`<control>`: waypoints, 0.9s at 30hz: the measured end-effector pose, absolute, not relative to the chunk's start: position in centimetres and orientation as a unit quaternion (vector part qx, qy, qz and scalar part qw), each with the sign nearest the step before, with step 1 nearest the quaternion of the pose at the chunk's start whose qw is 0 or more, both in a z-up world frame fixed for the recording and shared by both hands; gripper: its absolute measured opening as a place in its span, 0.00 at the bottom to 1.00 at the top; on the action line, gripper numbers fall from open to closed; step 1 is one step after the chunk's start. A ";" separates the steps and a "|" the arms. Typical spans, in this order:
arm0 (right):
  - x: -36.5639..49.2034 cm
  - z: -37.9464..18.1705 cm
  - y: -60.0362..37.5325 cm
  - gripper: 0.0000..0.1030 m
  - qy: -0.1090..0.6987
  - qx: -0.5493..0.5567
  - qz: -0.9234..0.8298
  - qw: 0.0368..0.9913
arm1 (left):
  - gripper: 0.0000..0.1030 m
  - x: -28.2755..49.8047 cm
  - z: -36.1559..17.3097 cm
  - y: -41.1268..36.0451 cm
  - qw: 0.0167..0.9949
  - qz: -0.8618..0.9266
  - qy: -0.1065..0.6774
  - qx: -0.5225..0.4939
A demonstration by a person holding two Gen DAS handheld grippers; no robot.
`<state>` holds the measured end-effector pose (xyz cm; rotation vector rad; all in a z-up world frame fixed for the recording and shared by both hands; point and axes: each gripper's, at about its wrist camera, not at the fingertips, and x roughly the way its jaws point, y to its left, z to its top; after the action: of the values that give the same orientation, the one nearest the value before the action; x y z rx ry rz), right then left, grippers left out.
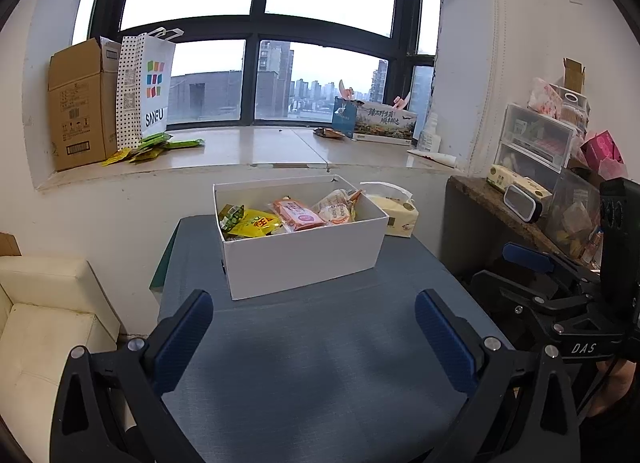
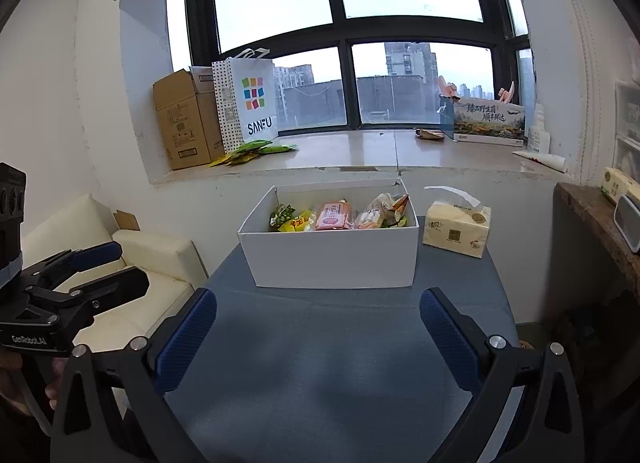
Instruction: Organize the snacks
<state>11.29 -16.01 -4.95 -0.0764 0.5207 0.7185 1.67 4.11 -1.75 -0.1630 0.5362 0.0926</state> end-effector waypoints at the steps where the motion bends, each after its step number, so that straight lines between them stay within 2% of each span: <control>1: 11.3 -5.0 -16.0 1.00 0.253 -0.038 0.345 0.903 | 1.00 1.7 -1.7 4.2 0.960 0.045 0.265 -0.082; 27: 11.2 -4.9 -16.2 1.00 0.254 -0.035 0.345 0.903 | 1.00 1.8 -2.0 4.0 0.958 0.037 0.272 -0.079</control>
<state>11.21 -16.23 -4.91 -0.0717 0.5249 0.7122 1.79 4.04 -1.96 -0.1604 0.5523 0.0741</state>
